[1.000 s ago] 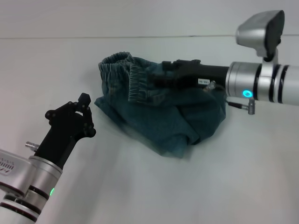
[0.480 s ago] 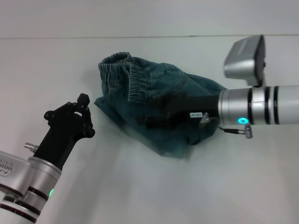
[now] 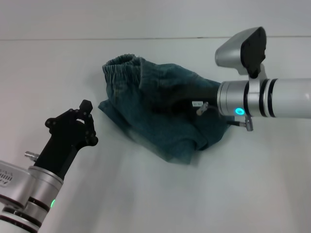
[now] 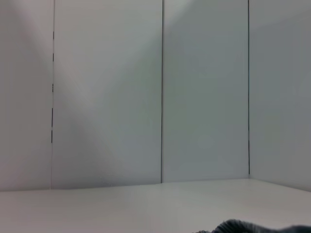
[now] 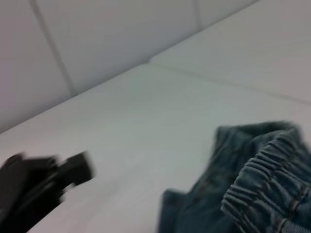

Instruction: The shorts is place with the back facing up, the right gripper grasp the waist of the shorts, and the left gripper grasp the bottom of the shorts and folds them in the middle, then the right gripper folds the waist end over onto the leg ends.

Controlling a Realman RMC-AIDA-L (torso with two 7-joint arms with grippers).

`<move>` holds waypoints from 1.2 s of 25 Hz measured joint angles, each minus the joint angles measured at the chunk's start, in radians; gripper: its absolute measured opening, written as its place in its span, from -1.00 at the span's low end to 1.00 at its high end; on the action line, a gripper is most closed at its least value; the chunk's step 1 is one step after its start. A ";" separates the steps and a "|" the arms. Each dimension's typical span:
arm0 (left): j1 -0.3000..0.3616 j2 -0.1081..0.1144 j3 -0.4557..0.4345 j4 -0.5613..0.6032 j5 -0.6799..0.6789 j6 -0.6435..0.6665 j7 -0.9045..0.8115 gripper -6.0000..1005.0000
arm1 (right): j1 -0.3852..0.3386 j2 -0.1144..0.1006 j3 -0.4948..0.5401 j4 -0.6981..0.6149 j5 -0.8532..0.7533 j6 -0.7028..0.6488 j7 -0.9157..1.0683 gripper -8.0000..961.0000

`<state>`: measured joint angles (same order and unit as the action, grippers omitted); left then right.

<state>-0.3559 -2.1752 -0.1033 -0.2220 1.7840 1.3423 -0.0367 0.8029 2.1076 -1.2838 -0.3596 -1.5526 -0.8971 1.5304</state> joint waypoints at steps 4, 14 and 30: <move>0.003 0.000 0.002 -0.001 0.000 -0.001 0.000 -0.98 | 0.000 -0.003 0.002 -0.005 0.059 0.058 -0.026 0.57; 0.003 0.000 0.016 -0.008 0.002 0.005 0.000 -0.98 | -0.014 -0.011 0.035 -0.032 0.097 0.186 -0.077 0.57; -0.034 0.008 0.103 0.044 0.057 0.000 -0.091 -0.97 | -0.250 -0.018 0.110 -0.270 0.097 -0.078 -0.160 0.58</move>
<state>-0.3902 -2.1676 -0.0004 -0.1777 1.8410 1.3425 -0.1282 0.5526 2.0900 -1.1735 -0.6296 -1.4556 -0.9750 1.3699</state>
